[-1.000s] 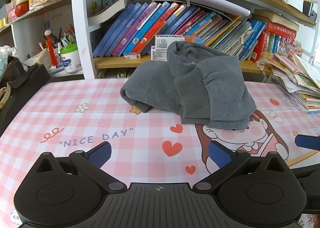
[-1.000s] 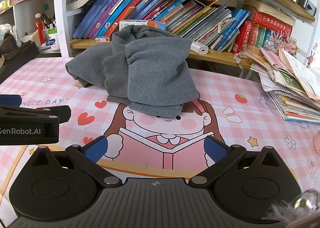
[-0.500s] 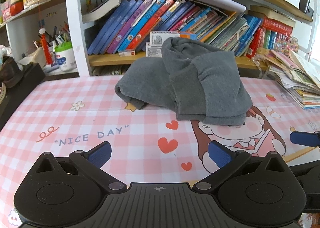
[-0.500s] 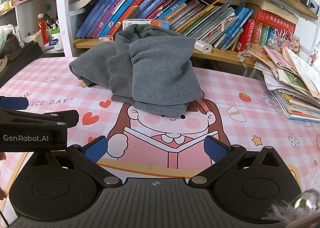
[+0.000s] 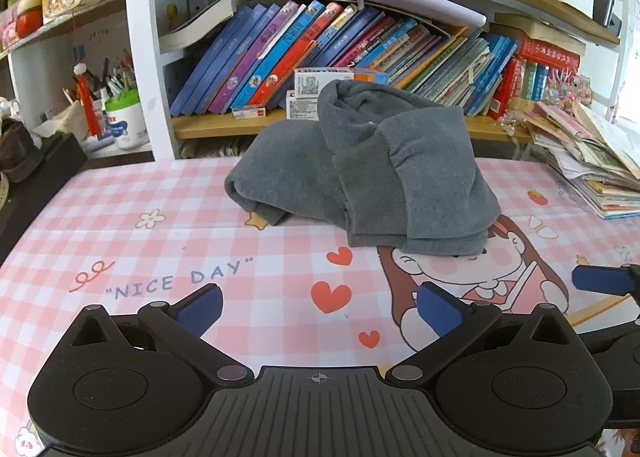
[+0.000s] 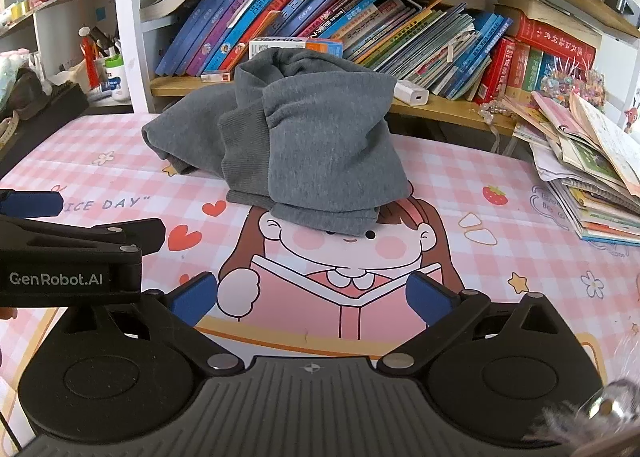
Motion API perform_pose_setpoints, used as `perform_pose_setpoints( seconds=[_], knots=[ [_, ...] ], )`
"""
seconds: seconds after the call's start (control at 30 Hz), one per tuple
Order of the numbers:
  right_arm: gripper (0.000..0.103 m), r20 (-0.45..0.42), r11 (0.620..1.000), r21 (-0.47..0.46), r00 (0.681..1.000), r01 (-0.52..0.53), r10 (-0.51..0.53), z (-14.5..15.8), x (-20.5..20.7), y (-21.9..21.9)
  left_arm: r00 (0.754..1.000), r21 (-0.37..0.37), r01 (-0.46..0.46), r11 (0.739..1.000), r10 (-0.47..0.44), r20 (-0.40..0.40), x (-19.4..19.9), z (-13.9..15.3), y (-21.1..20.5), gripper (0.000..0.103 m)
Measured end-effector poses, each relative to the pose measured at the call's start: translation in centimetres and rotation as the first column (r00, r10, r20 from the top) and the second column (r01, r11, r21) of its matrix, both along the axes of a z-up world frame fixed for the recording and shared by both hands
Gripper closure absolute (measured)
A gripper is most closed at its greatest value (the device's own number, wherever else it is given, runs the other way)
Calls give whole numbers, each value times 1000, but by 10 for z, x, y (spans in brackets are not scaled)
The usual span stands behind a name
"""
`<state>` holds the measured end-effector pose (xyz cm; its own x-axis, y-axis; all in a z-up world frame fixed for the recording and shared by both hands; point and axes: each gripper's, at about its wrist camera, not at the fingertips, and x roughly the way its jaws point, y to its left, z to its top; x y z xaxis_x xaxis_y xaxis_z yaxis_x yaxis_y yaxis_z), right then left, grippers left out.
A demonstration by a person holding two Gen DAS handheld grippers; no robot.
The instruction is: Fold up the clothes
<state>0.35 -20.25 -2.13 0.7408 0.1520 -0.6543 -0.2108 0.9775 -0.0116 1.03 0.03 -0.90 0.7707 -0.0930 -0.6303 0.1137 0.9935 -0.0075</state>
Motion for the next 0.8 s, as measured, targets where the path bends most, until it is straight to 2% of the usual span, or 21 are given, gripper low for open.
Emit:
perform_pose_setpoints(
  seconds=[0.43,0.8],
  knots=[
    [6,-25,1000,17,1000,12,-12,-8,8,-4,999,-22,5,1000,-6,-45,8,-7,2,0],
    [6,-26,1000,25,1000,-8,9,-15,18,-4,999,-11,47,999,-47,1,12,-8,-3,0]
  ],
)
